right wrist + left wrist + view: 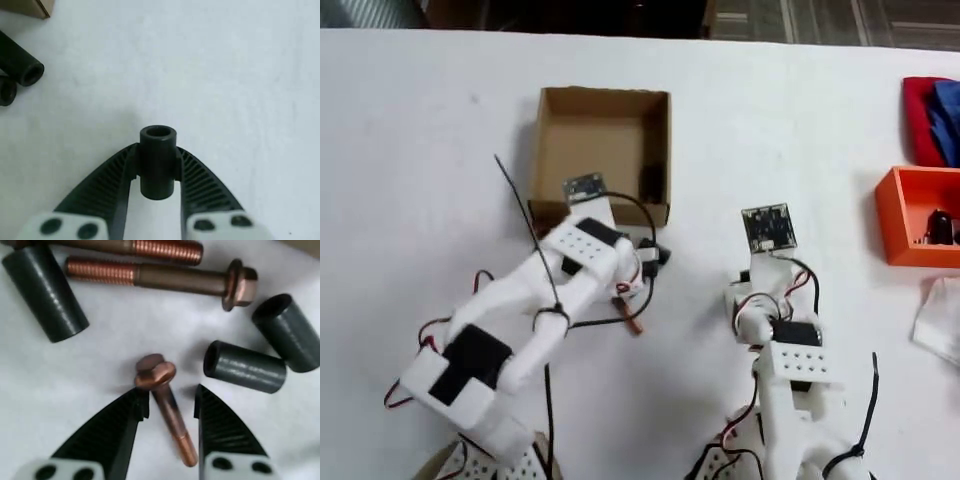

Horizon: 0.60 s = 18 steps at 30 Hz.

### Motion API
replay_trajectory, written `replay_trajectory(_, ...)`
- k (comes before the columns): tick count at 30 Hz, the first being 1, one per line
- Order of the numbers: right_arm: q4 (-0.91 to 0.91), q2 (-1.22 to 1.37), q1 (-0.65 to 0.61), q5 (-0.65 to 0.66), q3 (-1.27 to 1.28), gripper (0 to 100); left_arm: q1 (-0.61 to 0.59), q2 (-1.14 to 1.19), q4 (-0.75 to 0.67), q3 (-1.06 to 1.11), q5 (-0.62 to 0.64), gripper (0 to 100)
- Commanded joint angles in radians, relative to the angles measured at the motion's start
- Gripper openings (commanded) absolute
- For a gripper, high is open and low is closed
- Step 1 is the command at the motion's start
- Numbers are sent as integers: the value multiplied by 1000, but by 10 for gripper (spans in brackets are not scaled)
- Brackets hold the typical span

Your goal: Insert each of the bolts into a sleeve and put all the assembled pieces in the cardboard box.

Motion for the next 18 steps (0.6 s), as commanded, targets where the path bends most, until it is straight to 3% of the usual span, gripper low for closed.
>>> replay_trajectory(1,-16,-31,7,-8,-3,21,-11,6,5,-47,0,169)
replay_trajectory(4,-16,-31,7,-8,-3,21,-12,14,5,-39,0,158)
replay_trajectory(8,-16,-31,7,-8,-3,21,-17,11,37,-47,-6,15)
replay_trajectory(14,-16,-31,7,-8,-3,21,-17,8,46,-47,-117,26)
replay_trajectory(18,-16,-31,7,-8,-3,21,-18,8,78,-47,-269,26)
